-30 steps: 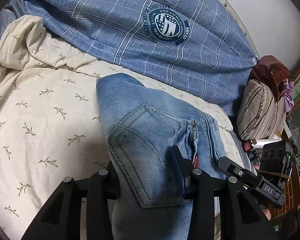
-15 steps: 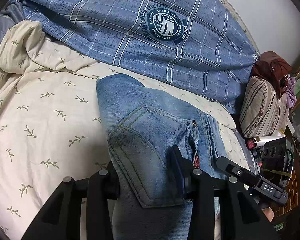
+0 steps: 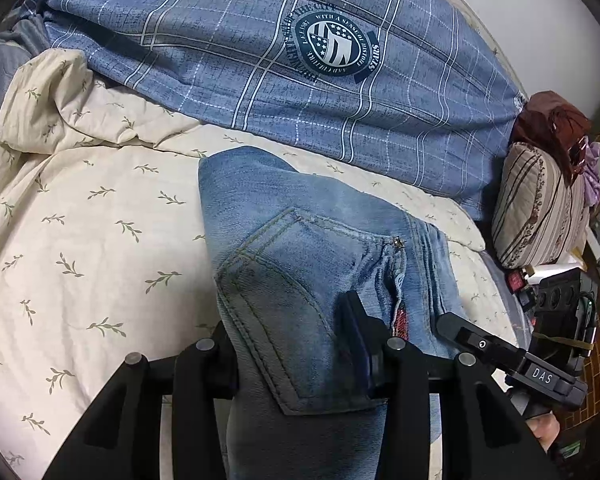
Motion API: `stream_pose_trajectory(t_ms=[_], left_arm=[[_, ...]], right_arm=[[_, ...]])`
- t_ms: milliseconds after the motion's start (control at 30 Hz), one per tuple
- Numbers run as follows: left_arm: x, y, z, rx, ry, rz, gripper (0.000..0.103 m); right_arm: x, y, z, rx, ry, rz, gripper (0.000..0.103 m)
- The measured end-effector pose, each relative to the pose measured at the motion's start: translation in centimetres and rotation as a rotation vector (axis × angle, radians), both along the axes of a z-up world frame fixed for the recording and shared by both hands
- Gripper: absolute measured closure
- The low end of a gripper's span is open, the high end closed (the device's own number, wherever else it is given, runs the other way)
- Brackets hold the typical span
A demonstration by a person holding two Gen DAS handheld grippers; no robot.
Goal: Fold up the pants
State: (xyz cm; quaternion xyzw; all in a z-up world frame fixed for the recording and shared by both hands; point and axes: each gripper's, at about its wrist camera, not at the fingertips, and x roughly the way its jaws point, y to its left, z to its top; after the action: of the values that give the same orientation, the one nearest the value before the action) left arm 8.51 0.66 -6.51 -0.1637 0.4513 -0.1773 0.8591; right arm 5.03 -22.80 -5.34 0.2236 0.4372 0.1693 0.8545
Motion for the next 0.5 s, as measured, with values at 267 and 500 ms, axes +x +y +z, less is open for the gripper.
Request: stream_pose_trajectory(t_ms=[267, 500], left_arm=[[0.05, -0.17, -0.11, 0.046, 0.003, 0.011, 0.055], [-0.11, -0.4, 0.01, 0.08, -0.008, 0.01, 0.053]], right_arm=[[-0.06, -0.09, -0.51, -0.013, 0.02, 0.001, 0.045], [-0.03, -0.17, -0.9, -0.018, 0.038, 0.001, 0.045]])
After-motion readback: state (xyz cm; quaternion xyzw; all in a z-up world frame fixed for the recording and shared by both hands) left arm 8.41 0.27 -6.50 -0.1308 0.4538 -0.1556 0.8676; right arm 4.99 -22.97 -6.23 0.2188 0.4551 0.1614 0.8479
